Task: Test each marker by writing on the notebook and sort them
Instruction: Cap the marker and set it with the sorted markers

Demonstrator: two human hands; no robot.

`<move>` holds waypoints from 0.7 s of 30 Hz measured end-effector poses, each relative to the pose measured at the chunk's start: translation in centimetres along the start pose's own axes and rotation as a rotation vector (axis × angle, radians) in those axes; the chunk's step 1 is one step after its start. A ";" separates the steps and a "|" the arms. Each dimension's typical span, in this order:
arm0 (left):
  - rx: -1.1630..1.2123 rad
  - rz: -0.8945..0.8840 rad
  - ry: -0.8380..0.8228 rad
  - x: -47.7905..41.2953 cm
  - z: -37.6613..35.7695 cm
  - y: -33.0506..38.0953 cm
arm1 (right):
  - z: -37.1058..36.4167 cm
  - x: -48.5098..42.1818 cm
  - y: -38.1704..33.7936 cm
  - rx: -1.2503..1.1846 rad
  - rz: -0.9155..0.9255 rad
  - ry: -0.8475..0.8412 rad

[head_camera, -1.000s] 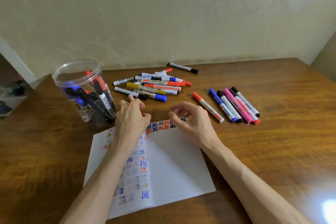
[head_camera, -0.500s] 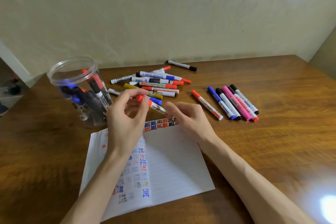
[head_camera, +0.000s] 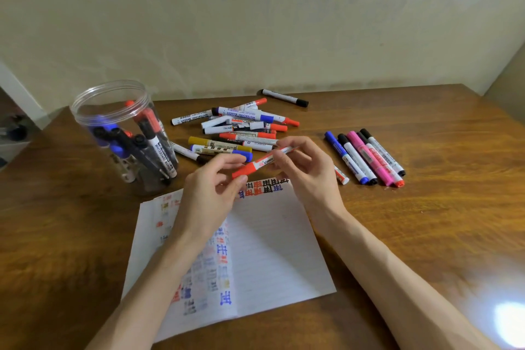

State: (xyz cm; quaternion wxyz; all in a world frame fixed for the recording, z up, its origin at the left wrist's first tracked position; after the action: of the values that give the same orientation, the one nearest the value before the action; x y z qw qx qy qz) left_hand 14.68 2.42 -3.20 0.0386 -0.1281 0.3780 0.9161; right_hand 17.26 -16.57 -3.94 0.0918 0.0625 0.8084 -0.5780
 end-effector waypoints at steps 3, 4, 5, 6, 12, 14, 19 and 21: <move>-0.269 -0.097 -0.079 -0.2 -0.8 0.6 | -0.1 0.3 -0.3 -0.044 0.054 0.049; -0.306 -0.116 -0.117 -0.2 -1.0 0.9 | 0.0 0.3 -0.1 -0.037 0.043 0.087; -0.327 -0.132 -0.153 -0.3 -1.2 1.1 | 0.2 0.3 0.0 -0.027 0.019 0.117; -0.338 -0.151 -0.182 -0.3 -1.4 1.4 | 0.3 0.2 0.1 -0.015 -0.020 0.123; -0.333 -0.198 -0.162 -0.6 -1.3 1.5 | -0.5 0.2 0.4 0.146 -0.159 0.000; -0.357 -0.181 -0.162 -0.4 -1.3 1.1 | -0.7 0.2 0.6 0.170 -0.168 -0.027; -0.259 -0.127 -0.243 -0.3 -1.2 0.8 | -0.8 -0.1 0.6 0.186 -0.157 -0.054; -0.157 -0.094 -0.293 -0.5 -0.9 0.6 | -0.9 0.0 0.5 0.193 -0.142 -0.075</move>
State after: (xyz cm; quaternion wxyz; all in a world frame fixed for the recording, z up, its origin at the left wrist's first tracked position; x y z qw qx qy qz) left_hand 15.25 1.37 -3.28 0.1258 -0.0132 0.2891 0.9489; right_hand 17.33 -15.59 -4.11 0.0745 -0.0081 0.7473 -0.6602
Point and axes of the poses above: each hand's wrist, its own x-axis away from the middle knuckle, its own z-axis out of the back of the hand, y = z × x, the point moved 4 cm from there along -x, towards the middle knuckle, and after that the axes turned 15 degrees about -x, right-handed, at the moved point
